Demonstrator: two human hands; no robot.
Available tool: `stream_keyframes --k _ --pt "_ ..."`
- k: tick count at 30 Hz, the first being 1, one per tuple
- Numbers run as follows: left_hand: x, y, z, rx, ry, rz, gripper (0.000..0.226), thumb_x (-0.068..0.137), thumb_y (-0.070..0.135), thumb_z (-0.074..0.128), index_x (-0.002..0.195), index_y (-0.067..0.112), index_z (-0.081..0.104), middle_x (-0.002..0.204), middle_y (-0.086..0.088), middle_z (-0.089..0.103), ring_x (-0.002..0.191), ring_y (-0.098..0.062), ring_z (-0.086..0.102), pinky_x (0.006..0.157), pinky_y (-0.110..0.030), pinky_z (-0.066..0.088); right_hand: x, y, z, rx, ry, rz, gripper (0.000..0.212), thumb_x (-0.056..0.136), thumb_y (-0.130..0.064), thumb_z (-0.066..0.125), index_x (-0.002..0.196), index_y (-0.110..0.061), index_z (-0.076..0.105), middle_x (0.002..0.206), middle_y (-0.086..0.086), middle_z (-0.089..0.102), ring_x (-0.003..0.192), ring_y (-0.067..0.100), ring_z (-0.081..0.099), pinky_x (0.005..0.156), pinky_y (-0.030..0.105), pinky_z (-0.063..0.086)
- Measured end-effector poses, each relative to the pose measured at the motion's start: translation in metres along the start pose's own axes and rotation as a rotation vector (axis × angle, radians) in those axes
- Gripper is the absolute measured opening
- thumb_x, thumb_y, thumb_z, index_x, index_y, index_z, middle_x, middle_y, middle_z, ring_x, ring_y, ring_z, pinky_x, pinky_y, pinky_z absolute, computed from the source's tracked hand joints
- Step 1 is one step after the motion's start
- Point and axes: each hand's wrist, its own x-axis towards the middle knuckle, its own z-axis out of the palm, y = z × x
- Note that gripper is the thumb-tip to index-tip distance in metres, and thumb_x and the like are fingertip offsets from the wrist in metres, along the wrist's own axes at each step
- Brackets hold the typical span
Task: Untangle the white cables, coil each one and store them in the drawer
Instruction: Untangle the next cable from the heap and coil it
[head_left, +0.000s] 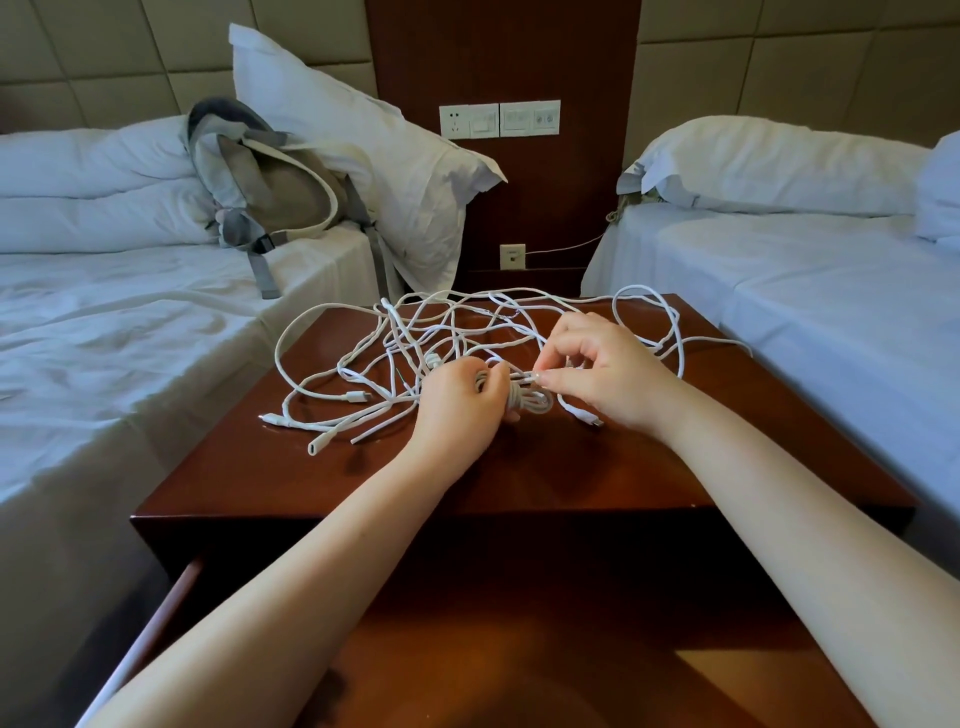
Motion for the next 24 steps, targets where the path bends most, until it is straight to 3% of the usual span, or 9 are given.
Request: stream_keyframes --k 3,7,13,17,22,24 --pt "-0.0018 0.0003 -0.0023 -0.085 0.023 -0.037 0.034 0.095 0.022 0.050 0.065 0.008 0.052 0.055 0.000 0.061 0.036 0.001 0.053 0.039 -0.010 0.035 -0.0001 0.0001 -0.0002 -0.053 0.005 0.020 0.010 0.084 -0.013 0.066 0.076 -0.015 0.071 0.076 -0.009 0.048 0.076 0.000 0.045 0.064 0.007 0.031" --pt "-0.0030 -0.0002 -0.0033 -0.089 0.063 -0.044 0.035 0.094 0.022 0.054 0.062 0.008 0.053 0.038 0.007 0.052 0.040 0.002 0.057 0.040 -0.007 0.037 -0.0013 -0.0032 -0.0025 -0.024 -0.047 0.055 0.009 0.086 -0.015 0.065 0.083 -0.017 0.074 0.077 -0.005 0.066 0.074 0.004 0.058 0.065 0.013 0.041" --pt "-0.0032 0.0000 -0.0020 -0.097 0.014 -0.035 0.032 0.094 0.023 0.053 0.066 0.009 0.054 0.052 0.004 0.057 0.049 0.000 0.063 0.043 -0.009 0.042 -0.0034 -0.0019 -0.0026 0.148 -0.082 0.136 0.011 0.092 -0.013 0.058 0.085 -0.015 0.066 0.061 -0.002 0.061 0.047 0.005 0.051 0.055 0.023 0.043" --pt "-0.0032 0.0010 -0.0023 -0.082 0.008 -0.015 0.029 0.095 0.023 0.051 0.073 0.006 0.058 0.054 0.004 0.058 0.047 0.002 0.061 0.043 -0.008 0.043 -0.0037 0.0006 -0.0027 0.195 -0.098 0.140 0.012 0.094 -0.010 0.055 0.087 -0.016 0.063 0.062 -0.001 0.063 0.049 0.009 0.055 0.059 0.032 0.048" --pt "-0.0024 0.0004 -0.0016 -0.109 -0.005 -0.028 0.031 0.095 0.023 0.050 0.069 0.009 0.055 0.053 0.003 0.060 0.042 0.000 0.057 0.045 -0.014 0.042 -0.0048 0.0007 -0.0044 0.279 -0.135 0.145 0.013 0.094 -0.003 0.053 0.088 -0.012 0.061 0.065 0.003 0.064 0.049 0.010 0.057 0.051 0.015 0.044" --pt "-0.0012 -0.0017 -0.0012 -0.152 0.005 -0.052 0.032 0.095 0.023 0.051 0.065 0.012 0.055 0.053 0.003 0.059 0.044 -0.002 0.055 0.051 -0.021 0.044 -0.0054 0.0004 -0.0027 0.289 -0.125 0.137 0.013 0.093 -0.005 0.054 0.087 -0.014 0.061 0.067 0.003 0.064 0.054 0.010 0.058 0.054 0.016 0.045"
